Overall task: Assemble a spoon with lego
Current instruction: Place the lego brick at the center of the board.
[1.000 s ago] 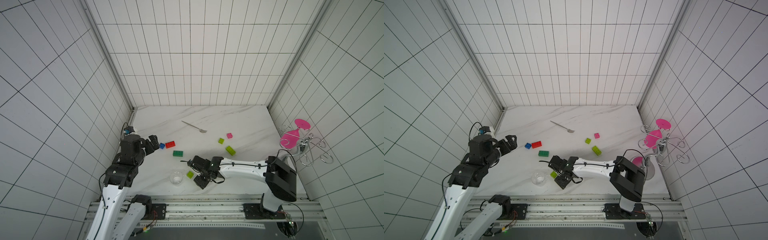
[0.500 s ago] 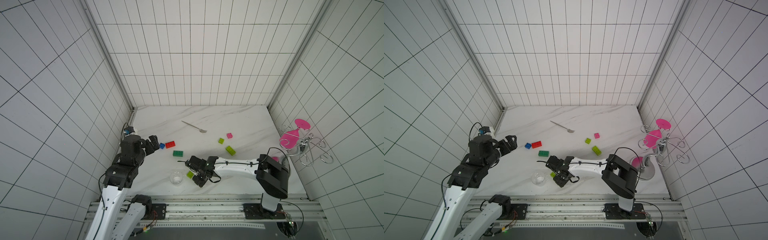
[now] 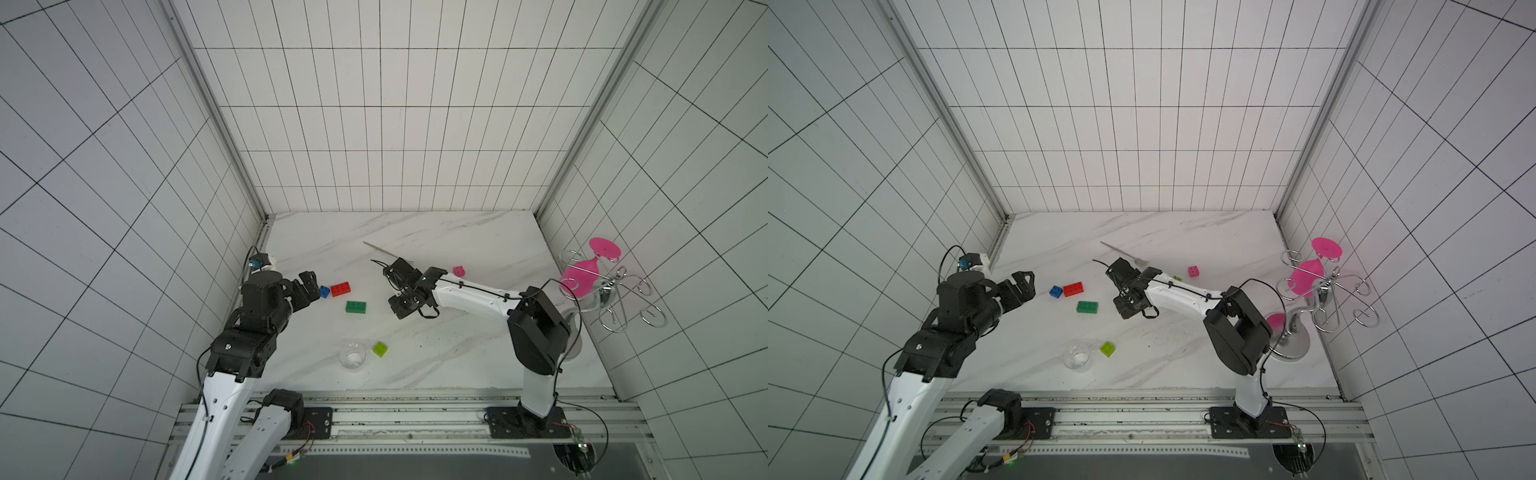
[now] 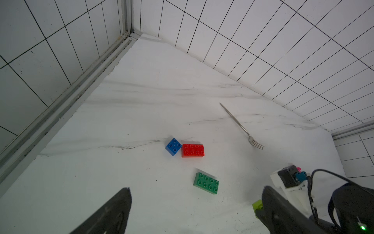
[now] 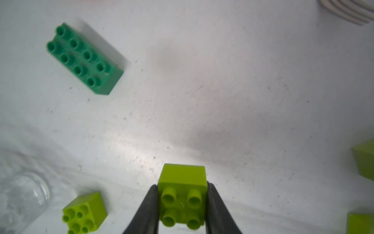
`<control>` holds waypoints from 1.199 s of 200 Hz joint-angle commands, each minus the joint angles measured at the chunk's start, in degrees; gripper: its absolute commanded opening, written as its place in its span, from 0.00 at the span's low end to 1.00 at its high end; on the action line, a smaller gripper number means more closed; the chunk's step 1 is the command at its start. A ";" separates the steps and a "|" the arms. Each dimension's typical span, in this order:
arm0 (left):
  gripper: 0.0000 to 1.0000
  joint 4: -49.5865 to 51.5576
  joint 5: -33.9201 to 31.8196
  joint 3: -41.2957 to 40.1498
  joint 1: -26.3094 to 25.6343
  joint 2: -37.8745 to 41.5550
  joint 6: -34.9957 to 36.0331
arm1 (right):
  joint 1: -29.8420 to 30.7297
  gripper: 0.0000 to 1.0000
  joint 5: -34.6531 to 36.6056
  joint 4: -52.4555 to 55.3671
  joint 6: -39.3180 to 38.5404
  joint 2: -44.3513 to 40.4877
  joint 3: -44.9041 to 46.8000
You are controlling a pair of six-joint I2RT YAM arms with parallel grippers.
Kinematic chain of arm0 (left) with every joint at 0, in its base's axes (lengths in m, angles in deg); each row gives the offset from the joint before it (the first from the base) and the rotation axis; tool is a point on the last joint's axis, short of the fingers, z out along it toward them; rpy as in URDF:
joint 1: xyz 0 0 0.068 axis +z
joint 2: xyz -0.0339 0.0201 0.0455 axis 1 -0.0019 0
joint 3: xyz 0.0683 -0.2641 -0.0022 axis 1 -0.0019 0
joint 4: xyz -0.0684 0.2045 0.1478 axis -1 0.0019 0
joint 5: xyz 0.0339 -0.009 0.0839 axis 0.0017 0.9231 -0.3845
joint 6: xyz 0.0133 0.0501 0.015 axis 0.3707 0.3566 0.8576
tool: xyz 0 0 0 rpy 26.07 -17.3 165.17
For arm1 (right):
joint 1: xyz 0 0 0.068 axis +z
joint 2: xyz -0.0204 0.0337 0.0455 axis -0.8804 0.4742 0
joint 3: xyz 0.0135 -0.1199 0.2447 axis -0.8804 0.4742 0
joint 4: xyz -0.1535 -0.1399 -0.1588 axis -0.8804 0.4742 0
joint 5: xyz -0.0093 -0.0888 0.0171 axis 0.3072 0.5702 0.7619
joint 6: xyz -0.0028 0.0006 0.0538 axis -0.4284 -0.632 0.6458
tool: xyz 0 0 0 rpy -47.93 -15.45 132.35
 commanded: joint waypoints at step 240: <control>0.96 -7.93 13.32 -3.00 -5.28 -1.79 5.21 | -5.14 0.62 3.16 -1.67 25.29 -5.59 3.09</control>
